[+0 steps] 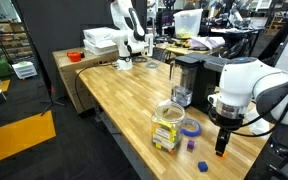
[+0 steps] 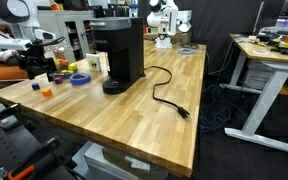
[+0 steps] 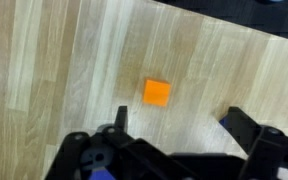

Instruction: Put the orange block in the clear container

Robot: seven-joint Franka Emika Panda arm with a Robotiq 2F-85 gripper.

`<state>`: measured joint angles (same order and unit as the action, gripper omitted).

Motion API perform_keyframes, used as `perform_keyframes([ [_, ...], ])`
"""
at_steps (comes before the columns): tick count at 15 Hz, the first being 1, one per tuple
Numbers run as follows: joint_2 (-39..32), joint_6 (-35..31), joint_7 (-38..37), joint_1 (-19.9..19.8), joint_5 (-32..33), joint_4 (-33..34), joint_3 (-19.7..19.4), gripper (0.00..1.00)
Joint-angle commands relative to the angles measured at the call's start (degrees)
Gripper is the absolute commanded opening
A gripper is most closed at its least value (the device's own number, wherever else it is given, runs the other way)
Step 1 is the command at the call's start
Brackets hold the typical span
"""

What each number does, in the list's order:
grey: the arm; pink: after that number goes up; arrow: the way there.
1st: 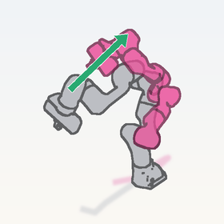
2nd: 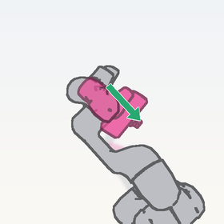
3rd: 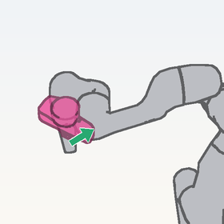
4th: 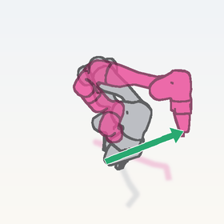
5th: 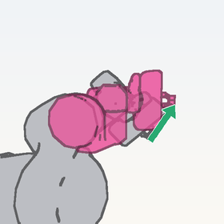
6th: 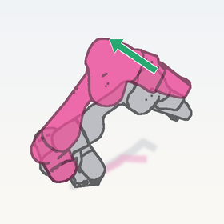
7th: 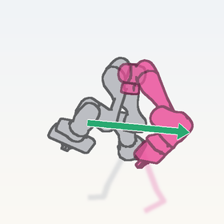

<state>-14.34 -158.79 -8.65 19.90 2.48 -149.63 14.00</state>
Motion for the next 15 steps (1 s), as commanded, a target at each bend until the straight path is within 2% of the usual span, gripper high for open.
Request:
perform_keyframes([
  [1,1.54,-2.61,-3.80,1.27,1.82,-2.83,-0.95,1.00],
  [9,0.32,-5.68,-3.99,0.75,3.12,-4.07,-2.50,1.00],
  [15,-2.55,-8.16,-1.71,0.21,1.64,-3.61,-1.41,1.00],
])
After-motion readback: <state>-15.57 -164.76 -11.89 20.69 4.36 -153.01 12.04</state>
